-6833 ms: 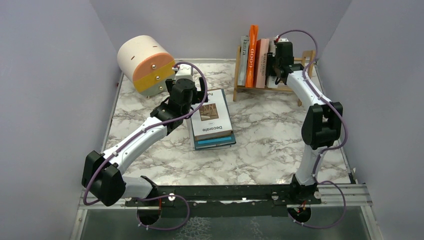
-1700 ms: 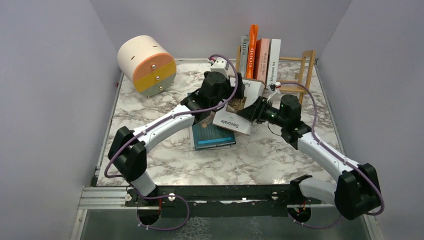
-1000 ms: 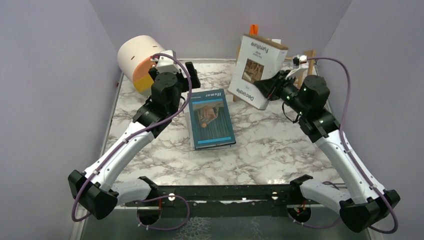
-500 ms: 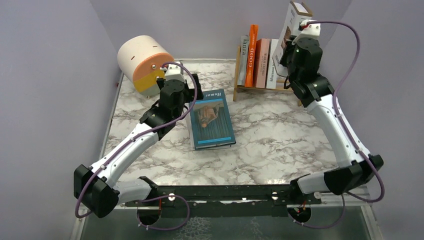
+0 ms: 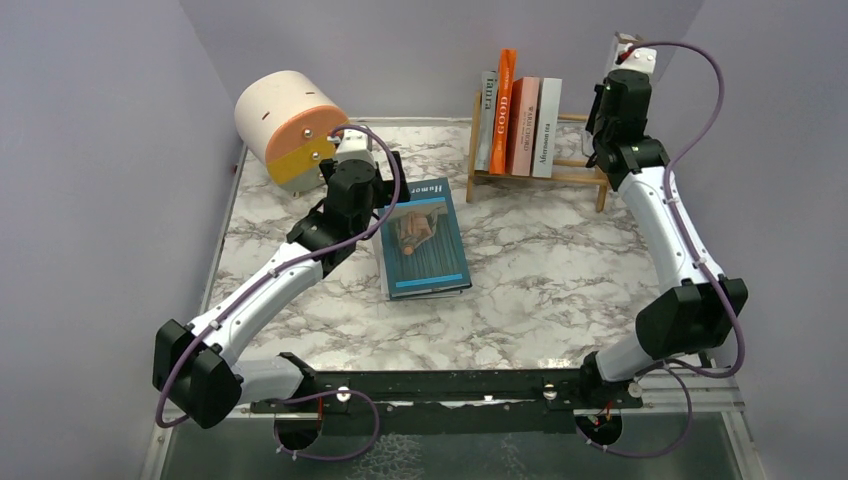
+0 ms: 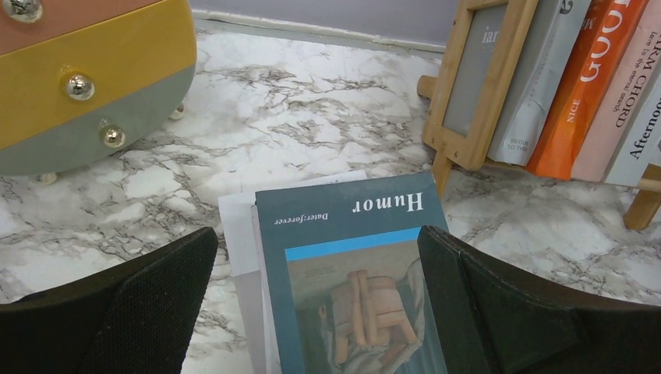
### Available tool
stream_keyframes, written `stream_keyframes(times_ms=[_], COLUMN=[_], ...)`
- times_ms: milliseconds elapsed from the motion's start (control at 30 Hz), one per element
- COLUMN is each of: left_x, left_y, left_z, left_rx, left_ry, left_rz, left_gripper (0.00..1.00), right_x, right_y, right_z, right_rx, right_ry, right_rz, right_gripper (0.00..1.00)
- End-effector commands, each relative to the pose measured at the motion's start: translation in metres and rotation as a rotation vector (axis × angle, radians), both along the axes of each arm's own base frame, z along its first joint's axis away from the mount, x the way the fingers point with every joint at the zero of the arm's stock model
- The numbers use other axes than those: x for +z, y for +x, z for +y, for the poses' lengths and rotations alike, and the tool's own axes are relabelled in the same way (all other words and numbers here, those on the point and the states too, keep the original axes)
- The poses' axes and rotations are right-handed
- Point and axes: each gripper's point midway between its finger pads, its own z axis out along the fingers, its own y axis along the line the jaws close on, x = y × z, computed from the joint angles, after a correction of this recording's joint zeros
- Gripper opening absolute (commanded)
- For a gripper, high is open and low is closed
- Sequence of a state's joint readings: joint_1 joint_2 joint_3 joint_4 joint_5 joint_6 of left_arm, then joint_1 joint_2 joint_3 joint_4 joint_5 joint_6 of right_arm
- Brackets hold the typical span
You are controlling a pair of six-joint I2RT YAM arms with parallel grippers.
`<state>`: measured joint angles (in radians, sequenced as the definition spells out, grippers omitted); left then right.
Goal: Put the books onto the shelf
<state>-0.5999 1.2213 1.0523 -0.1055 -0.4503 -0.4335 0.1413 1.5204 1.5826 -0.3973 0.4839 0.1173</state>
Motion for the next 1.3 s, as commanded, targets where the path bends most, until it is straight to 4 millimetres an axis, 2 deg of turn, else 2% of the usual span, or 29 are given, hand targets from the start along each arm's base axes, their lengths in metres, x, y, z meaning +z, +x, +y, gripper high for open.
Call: stream_keyframes(times_ms=[0,200,467,833,1267], left_x=[-0.001,-0.007,-0.012,-0.015,-0.021], left_y=[0.003,0.005,0.006,0.008,0.01], left_z=[-0.009,-0.011,-0.012,-0.013,-0.015], left_rx=[-0.031,-0.036,-0.035,-0.041,-0.044], left_ry=[-0.017,-0.006,0.0,0.016,0.023], left_rz=[-0.004,0.007,0.017,0.03,0.043], left_gripper=[0.99,0.99,0.99,0.99,0.99], right_x=[-0.038,-0.074,-0.114,-0.14,-0.154], right_y=[0.024,0.037,0.057,0.072,0.088], right_z=[0.018,0.033,0.039,0.044,0.046], right_rx=[0.109,0.197,0.239,0.288,0.302], right_ry=[0.013,0.043,0.025,0.027,0.041], right_rz=[0.051,0.064,0.119,0.117,0.128], right_gripper=[0.01,0.01,0.01,0.01,0.01])
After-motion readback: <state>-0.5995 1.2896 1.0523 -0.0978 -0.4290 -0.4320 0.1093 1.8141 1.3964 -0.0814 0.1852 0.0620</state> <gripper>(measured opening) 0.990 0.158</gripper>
